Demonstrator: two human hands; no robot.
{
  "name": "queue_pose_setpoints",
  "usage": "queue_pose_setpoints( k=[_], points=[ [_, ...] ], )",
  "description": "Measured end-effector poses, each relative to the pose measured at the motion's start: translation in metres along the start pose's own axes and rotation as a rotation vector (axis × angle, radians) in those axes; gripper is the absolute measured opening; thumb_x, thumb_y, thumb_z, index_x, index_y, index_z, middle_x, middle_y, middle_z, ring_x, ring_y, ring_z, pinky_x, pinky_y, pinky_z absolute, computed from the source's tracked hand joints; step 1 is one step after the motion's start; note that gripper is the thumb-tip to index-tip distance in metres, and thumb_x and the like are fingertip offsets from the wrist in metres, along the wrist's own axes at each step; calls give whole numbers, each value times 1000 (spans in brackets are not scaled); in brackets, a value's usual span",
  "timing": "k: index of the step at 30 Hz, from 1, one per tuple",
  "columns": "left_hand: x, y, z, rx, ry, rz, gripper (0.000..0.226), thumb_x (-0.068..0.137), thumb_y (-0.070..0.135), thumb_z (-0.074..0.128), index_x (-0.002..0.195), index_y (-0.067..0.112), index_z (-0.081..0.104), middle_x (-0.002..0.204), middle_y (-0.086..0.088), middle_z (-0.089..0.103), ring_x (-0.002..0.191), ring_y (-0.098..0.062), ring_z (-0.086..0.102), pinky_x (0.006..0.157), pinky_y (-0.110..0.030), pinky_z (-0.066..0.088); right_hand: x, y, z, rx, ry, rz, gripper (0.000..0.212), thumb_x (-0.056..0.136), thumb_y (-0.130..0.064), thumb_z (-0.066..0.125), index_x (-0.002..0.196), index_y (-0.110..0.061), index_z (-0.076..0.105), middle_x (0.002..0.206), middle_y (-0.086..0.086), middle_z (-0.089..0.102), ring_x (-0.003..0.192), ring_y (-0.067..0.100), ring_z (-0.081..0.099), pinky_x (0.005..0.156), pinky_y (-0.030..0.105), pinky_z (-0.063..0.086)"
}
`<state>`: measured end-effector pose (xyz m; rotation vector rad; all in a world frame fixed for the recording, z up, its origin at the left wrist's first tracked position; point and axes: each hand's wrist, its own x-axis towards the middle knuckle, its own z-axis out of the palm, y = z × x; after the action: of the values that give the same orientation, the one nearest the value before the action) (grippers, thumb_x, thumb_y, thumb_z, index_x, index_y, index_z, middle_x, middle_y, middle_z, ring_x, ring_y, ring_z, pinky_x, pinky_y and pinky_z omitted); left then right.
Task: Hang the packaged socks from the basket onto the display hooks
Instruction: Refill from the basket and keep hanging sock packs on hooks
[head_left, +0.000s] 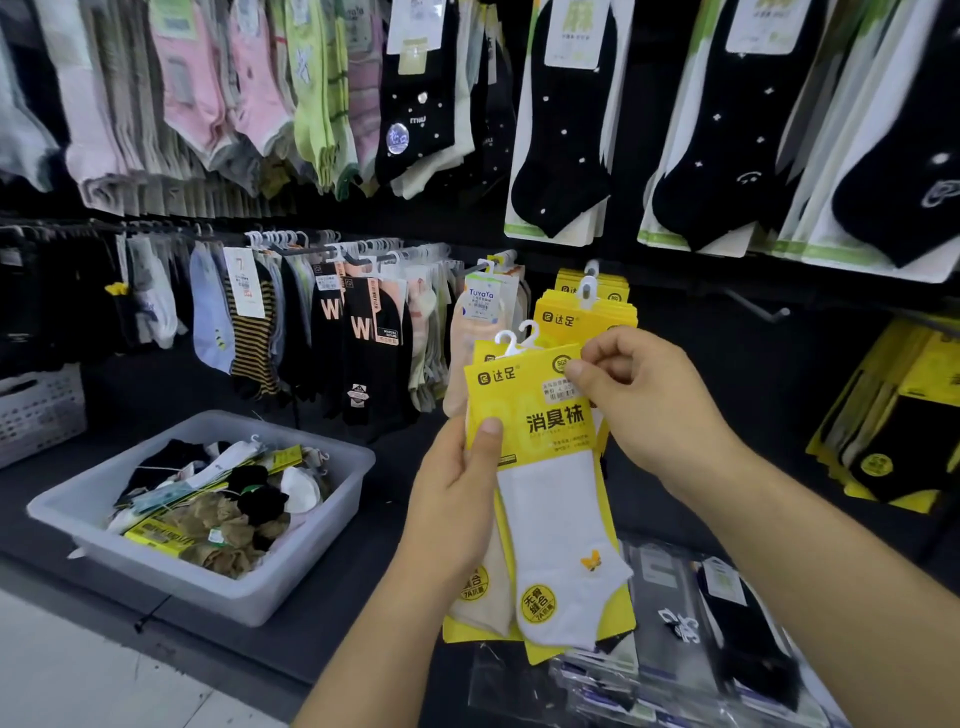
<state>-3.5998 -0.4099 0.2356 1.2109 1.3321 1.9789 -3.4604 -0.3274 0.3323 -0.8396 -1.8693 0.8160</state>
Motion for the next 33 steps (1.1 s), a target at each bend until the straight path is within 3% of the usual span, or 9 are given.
queue_pose_setpoints(
  k=[3,7,10,15,20,27,30,33],
  points=[
    [2,-1,-3,24,24,-44,36,112,37,49,87,48,72,93,17,77,87,1,72,70,-15,52,0,5,-3,75,46,3,9,96,-22,68,88,-21,64,81,9,73,84,30,70,75,46,56],
    [6,-8,-10,54,172,-127,39,113,34,47,82,36,72,75,19,73,64,8,63,57,-11,46,0,16,-11,169,118,2,10,97,-22,66,87,-23,63,75,7,70,59,6,58,53,23,46],
    [10,-10,-14,65,248,-168,35,113,36,47,88,28,71,80,14,77,68,2,68,65,-26,49,2,23,-17,230,224,-1,11,98,-20,65,87,-22,63,71,2,71,55,1,56,50,17,44],
    [9,-9,-17,79,280,-144,32,112,37,46,93,29,71,90,11,80,81,-8,75,73,-34,55,8,31,-22,233,345,24,12,98,-20,65,87,-25,64,76,-3,74,68,8,68,61,27,51],
    [9,-8,-17,95,274,-132,32,112,38,46,93,28,70,87,12,79,76,-4,73,71,-33,55,8,34,-24,218,375,-45,13,97,-19,66,87,-26,63,68,-14,70,57,-3,60,50,12,44],
    [8,-5,-16,94,234,-106,35,112,39,46,87,40,70,87,15,78,73,1,72,66,-26,52,24,32,-16,134,385,-12,12,95,-22,69,85,-26,64,77,-3,73,70,4,68,59,14,51],
    [7,-5,-16,85,208,-95,33,112,40,47,89,39,71,92,10,79,83,-9,75,75,-36,59,26,34,-14,77,370,-14,12,93,-24,71,83,-28,65,76,-5,71,65,-3,63,55,8,47],
    [6,-4,-12,86,158,-58,28,110,43,49,91,42,71,95,11,79,88,-10,75,79,-40,60,24,39,-15,49,366,5,10,91,-27,74,84,-30,67,80,-7,71,71,-2,65,62,15,49]
  ],
)
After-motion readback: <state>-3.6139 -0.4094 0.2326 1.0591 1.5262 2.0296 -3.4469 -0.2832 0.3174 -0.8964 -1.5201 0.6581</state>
